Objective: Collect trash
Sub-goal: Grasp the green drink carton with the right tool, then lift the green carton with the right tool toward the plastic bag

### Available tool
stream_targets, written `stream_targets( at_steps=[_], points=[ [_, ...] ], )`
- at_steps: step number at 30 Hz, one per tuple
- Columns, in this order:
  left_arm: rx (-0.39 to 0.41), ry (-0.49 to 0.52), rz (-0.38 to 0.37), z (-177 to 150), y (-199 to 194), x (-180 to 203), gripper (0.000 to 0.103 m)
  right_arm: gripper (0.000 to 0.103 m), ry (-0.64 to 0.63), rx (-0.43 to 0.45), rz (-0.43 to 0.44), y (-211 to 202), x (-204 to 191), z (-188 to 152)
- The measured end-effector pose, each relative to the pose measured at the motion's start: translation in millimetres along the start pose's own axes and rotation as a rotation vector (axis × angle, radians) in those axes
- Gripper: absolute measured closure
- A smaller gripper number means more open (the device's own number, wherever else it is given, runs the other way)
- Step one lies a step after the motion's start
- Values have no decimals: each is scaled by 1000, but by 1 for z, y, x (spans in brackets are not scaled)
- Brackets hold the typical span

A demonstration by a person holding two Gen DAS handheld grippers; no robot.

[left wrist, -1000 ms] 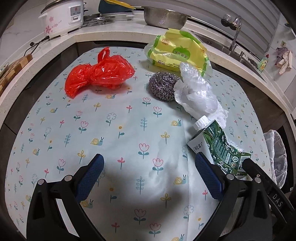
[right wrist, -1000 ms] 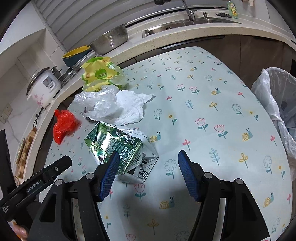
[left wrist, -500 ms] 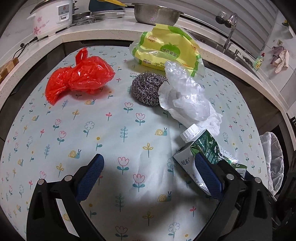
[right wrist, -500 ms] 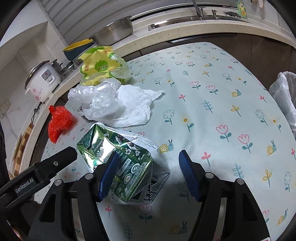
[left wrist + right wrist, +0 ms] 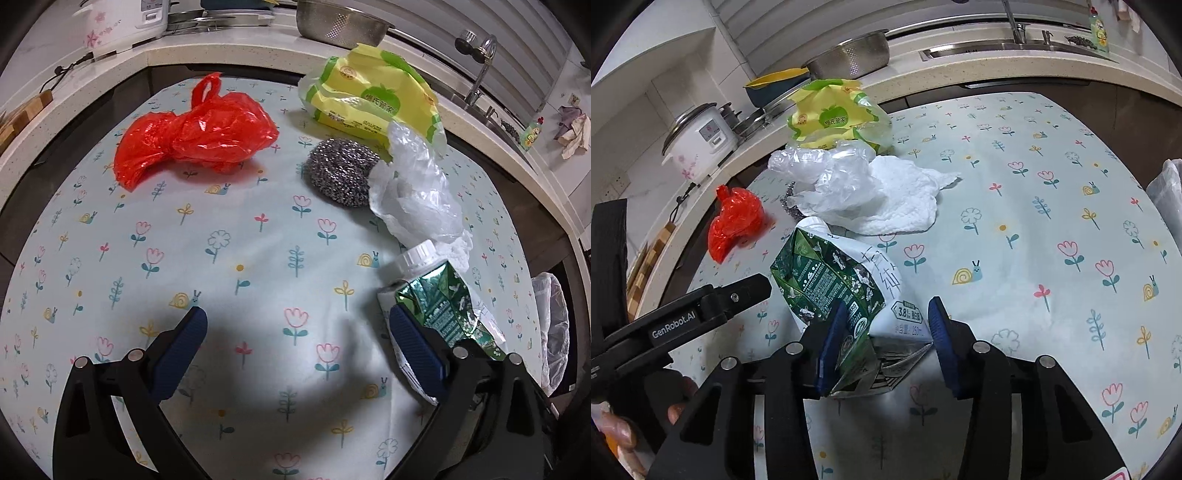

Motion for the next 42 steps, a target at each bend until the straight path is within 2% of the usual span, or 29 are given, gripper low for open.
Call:
stream_targets(
  at_steps=[5, 8, 15, 22, 26, 29, 34, 39, 40, 41, 42],
  points=[
    [26, 1, 33, 8, -9, -26, 8, 64, -20, -14, 8, -9, -12, -9],
    [27, -16, 24, 7, -15, -35, 8, 66, -33, -22, 10, -14, -21, -19],
    [7, -4, 5, -19, -27, -36, 8, 69, -68, -24, -4, -28, -33, -33],
    [13, 15, 8, -35, -36, -36, 8, 70, -123, -71, -4, -40, -43, -49],
    [7, 22, 50, -42, -36, -44, 8, 69, -153, -103, 31, -48, -53, -61],
    [2, 4, 50, -46, -36, -49, 8, 67, -191, -126, 37, -52, -59, -66],
    [-7, 12, 51, -50, -35, -50, 8, 66, -199, -192, 128, -53, -78, -74],
    [-5, 26, 53, -51, -35, -47, 8, 66, -248, -252, 131, -37, -92, -82],
    [-7, 30, 52, -51, -35, -46, 8, 72, -246, -266, 139, -33, -93, -84],
    [-8, 34, 54, -50, -35, -46, 8, 84, -240, -274, 155, -31, -95, -85],
    [-8, 38, 55, -49, -35, -46, 8, 86, -228, -274, 178, -31, -97, -85]
  ],
)
Point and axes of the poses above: each gripper's, at about its wrist camera, not at the fingertips, and y roughly the way its jaws point, x to its right, z to its top, the point moved 9 cm from there along y, roughly the way its jaws point, and after that the axes turned 3 degrees about x, right-handed, at the moved point
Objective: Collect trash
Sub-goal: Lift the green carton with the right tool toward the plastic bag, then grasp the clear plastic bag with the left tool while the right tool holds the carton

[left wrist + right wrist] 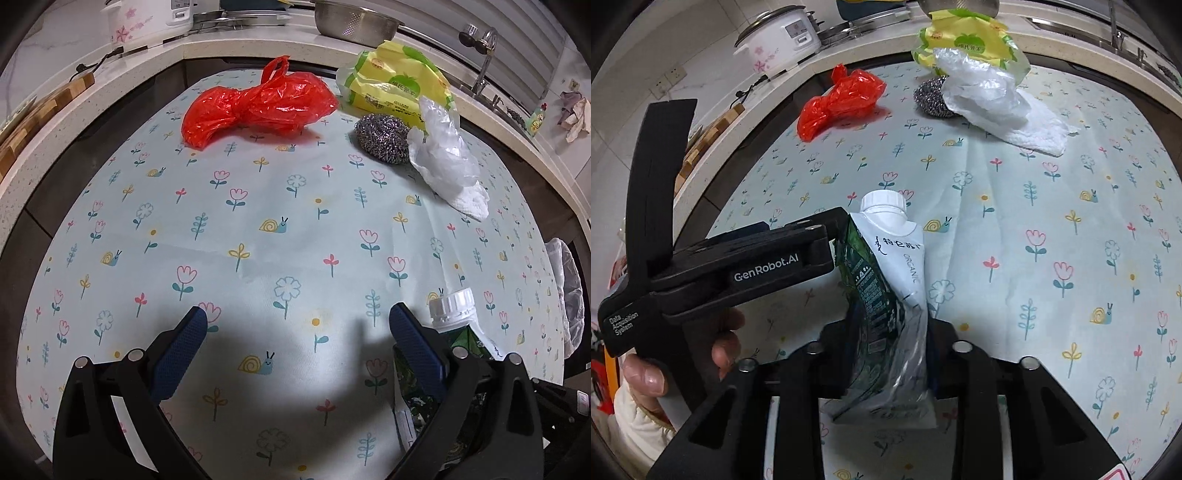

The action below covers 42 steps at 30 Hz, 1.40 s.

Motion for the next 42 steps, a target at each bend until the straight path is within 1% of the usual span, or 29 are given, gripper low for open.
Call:
stream_targets(
  at_steps=[1, 4, 8, 11, 15, 18, 22, 27, 31, 33, 34, 35, 37, 39, 40, 41, 42],
  points=[
    [2, 2, -1, 2, 0, 0, 8, 90, 3, 6, 4, -1, 0, 1],
    [17, 4, -2, 11, -2, 1, 8, 90, -4, 53, -50, -10, 10, 7],
    [37, 17, -12, 30, -2, 11, 8, 90, 53, 135, -83, -29, 35, 23],
    [56, 38, -28, 46, 0, 29, 8, 90, 99, 202, -115, -44, 57, 39],
    [85, 69, -60, 70, 6, 62, 8, 90, 165, 259, -140, -59, 91, 56],
    [100, 86, -78, 87, 14, 84, 8, 90, 206, 284, -148, -66, 112, 65],
    [104, 79, -100, 109, 29, 106, 8, 90, 240, 308, -159, -68, 134, 76],
    [105, 68, -96, 131, 51, 121, 8, 90, 269, 324, -162, -65, 157, 87],
    [106, 50, -96, 146, 66, 127, 9, 90, 284, 331, -158, -63, 169, 93],
    [109, 55, -96, 149, 69, 128, 17, 90, 291, 335, -156, -61, 173, 95],
    [106, 62, -96, 149, 70, 130, 27, 90, 294, 337, -155, -61, 175, 95],
    [101, 70, -101, 150, 70, 131, 43, 90, 296, 339, -153, -61, 175, 95],
    [93, 83, -114, 147, 69, 134, 54, 90, 296, 342, -152, -61, 176, 95],
    [113, 101, -106, 146, 63, 136, 69, 90, 296, 345, -150, -63, 175, 95],
    [114, 111, -102, 145, 61, 137, 88, 90, 296, 348, -148, -65, 174, 93],
    [107, 111, -106, 143, 59, 138, 90, 90, 297, 352, -147, -67, 173, 92],
    [105, 101, -122, 141, 55, 138, 90, 90, 298, 359, -146, -71, 172, 92]
  ],
)
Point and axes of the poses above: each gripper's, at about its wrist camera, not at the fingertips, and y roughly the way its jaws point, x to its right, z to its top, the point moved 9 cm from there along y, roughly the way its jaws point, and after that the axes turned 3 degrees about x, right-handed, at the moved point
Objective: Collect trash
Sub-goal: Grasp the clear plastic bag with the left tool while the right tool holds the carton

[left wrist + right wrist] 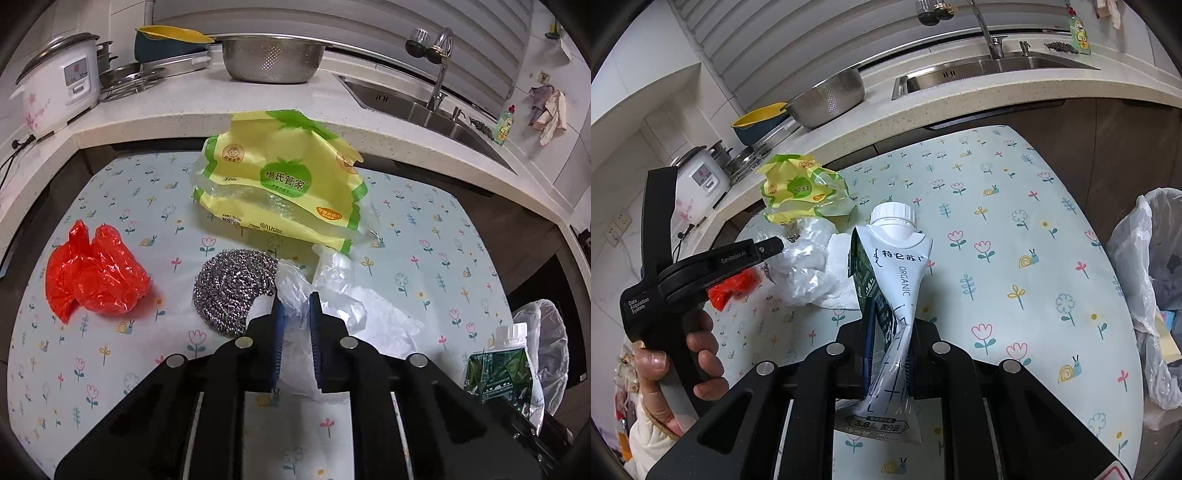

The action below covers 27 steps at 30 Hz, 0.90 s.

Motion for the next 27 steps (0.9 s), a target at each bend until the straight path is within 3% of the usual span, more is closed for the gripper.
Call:
stream_targets(
  at_steps=[14, 27],
  points=[
    [50, 28, -69, -26, -79, 30, 95, 90, 25, 80, 4, -66, 6, -4],
    [52, 117, -136, -67, -124, 92, 95, 90, 68, 137, -10, -120, 29, -20]
  ],
)
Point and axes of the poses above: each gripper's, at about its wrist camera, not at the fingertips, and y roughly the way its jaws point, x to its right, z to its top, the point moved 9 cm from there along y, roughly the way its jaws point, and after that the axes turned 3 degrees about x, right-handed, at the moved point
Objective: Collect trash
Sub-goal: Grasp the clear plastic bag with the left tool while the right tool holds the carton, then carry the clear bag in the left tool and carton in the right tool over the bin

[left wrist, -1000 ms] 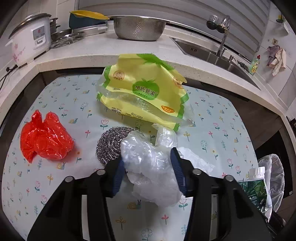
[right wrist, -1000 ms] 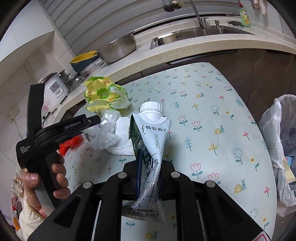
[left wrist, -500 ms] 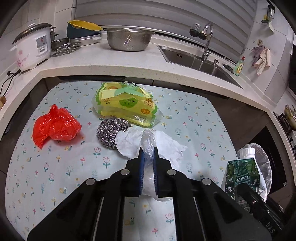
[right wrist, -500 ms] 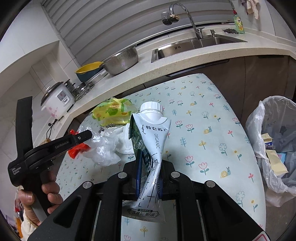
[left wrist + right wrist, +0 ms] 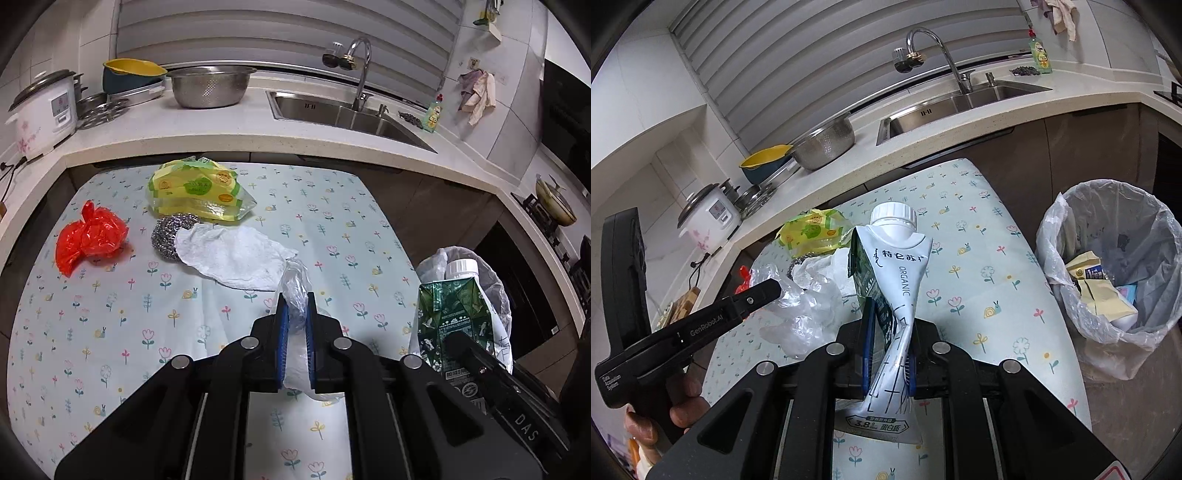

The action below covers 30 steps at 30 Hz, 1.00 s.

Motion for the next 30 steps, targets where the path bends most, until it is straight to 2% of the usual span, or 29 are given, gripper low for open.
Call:
stream_targets(
  at_steps=[19, 30],
  points=[
    [-3, 126, -63, -23, -16, 96, 95, 90, 77, 82, -44, -61, 64, 1],
    [-21, 208, -113, -31, -9, 153, 95, 90, 129, 125, -112, -85, 111, 4]
  ],
)
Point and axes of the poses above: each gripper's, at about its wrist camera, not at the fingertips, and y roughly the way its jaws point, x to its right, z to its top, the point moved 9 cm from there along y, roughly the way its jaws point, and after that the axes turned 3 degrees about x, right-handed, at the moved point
